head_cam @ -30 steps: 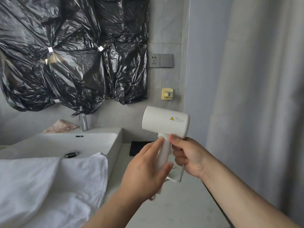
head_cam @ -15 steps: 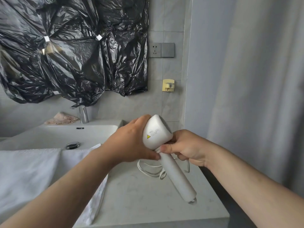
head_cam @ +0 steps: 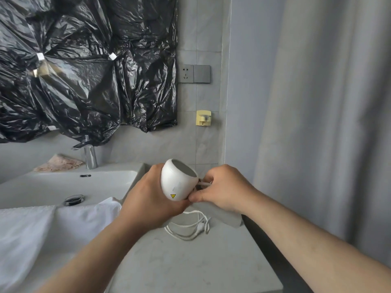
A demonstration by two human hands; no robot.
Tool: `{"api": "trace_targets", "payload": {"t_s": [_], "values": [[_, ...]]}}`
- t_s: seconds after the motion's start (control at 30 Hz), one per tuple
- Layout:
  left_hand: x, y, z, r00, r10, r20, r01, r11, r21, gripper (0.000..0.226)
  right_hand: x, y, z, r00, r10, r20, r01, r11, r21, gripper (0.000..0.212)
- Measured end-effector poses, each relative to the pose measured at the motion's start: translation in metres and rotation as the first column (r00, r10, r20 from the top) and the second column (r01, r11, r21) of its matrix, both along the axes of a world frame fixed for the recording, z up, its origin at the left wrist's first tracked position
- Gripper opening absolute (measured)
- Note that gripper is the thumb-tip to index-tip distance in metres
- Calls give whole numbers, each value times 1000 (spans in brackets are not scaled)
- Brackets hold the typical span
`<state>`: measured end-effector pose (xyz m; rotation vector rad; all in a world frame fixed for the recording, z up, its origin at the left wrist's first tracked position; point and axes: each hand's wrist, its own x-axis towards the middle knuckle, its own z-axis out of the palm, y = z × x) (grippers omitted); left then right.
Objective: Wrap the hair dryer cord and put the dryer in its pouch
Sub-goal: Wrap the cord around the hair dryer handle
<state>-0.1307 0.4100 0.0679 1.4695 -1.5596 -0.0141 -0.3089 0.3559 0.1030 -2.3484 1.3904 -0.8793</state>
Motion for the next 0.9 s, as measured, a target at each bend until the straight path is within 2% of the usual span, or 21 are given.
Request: {"api": "trace_targets", "payload": {"t_s": [0.13,0.2,0.27,0.37,0.47,0.6,0.67,0.7,0.77,0.8,0.9], "values": [[-4,2,-5,998,47,36,-46,998,-45,74,0,1,4,988,-104,-118,97,993,-63,59],[-3,0,-5,998,56,-16,-57,995,-84,73,-1,2,8,983,-135,-123,121,986,-112,64],[-1,-1,-2,995,70,-66,-76,992,-105,71,-3,1,10,998,-50,-29,47,995,-92,64],[0,-2,1,990,100,-96,-111,986,-126,72,-4,4,15,987,123,104,-130,990,59,43],[0,-1,0,978,98,-182,-126,981,-145,71,3,12,13,964,138,228,-179,969,171,37],[1,-3,-1,952,112,-285,-165,972,-170,64,9,23,12,949,162,270,-217,957,191,31],[1,-3,0,943,123,-309,-186,965,-183,64,9,27,11,957,197,211,-230,962,145,22],[2,-2,1,940,130,-317,-197,962,-189,65,8,27,10,971,208,114,-218,973,81,22],[5,-1,4,935,138,-327,-213,955,-205,65,5,27,12,975,178,-130,-188,980,-68,35],[7,0,5,935,138,-328,-215,953,-213,65,3,27,14,967,152,-203,-177,978,-108,41],[12,0,10,931,137,-337,-219,951,-220,65,-2,26,19,952,143,-272,-177,978,-106,32]]}}
